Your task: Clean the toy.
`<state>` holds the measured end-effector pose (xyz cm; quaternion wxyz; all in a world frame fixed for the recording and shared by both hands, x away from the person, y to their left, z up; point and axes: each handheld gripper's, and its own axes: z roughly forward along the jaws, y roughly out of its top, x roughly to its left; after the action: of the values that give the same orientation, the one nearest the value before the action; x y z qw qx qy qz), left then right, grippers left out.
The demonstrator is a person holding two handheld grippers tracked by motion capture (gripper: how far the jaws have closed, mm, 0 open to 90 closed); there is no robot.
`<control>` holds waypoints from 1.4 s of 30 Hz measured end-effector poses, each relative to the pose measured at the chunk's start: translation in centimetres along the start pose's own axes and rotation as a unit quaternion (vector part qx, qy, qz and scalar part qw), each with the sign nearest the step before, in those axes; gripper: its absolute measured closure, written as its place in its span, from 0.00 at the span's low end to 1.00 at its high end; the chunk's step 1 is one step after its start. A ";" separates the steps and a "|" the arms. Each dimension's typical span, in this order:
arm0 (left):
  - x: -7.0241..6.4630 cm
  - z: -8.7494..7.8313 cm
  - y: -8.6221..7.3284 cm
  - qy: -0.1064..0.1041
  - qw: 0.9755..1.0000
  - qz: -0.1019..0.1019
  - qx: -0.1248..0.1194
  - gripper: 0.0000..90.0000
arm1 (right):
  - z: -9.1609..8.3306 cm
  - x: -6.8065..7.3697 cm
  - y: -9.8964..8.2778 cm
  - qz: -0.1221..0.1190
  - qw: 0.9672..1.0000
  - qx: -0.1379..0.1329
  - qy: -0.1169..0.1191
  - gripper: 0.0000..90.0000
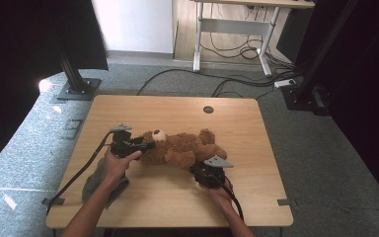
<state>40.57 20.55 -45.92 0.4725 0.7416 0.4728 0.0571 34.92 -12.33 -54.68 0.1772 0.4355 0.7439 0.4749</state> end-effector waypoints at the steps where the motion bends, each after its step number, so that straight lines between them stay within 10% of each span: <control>1: 0.0 0.1 0.0 0.003 1.000 0.000 0.003 0.44 | 0.0 0.0 0.0 0.000 1.000 0.000 0.000 0.63; 21: -1.3 -1.3 -5.7 0.016 0.999 0.040 0.010 0.52 | -4.7 -0.2 -0.8 0.030 0.999 -0.010 0.039 0.52; 33: -1.7 -1.3 -6.3 0.006 0.999 0.040 0.014 0.52 | -10.2 -2.3 -1.3 0.079 0.995 -0.066 -0.007 0.38; 42: -1.9 -1.3 -6.6 0.008 0.999 0.046 0.021 0.52 | -7.9 -2.5 1.6 0.035 0.998 -0.054 0.016 0.37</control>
<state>34.55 20.62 -49.53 0.4500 0.7718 0.4429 0.0755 31.76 -18.43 -49.85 0.1720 0.4436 0.7043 0.5269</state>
